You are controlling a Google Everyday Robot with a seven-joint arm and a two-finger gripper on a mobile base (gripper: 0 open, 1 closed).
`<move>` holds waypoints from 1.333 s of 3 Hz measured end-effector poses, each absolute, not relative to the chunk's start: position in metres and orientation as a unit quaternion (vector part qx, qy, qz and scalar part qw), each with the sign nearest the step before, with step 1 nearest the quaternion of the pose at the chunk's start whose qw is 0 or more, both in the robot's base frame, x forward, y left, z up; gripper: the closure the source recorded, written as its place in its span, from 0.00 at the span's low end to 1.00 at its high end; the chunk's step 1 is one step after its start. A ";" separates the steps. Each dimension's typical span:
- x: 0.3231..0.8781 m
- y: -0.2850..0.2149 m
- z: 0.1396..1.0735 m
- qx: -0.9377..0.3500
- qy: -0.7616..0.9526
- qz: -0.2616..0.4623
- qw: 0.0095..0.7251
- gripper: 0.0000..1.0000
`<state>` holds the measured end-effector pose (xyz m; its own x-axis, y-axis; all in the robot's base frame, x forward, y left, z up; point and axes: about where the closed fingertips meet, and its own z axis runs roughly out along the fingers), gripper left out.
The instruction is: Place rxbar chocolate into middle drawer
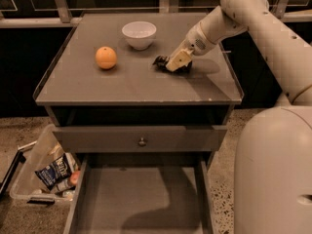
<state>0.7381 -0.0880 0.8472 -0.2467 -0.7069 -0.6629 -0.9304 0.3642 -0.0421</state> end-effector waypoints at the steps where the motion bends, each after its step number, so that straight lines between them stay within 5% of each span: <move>1: 0.717 -0.089 0.866 -0.541 0.756 0.182 0.321 1.00; 4: 0.606 -0.145 0.893 -0.520 0.759 0.109 0.377 1.00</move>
Offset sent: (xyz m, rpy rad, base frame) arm -0.0877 -0.0260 0.0569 0.0065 -0.1494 -0.0160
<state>0.6061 -0.1448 0.8926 -0.1750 -0.7063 -0.6860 -0.8709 0.4360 -0.2268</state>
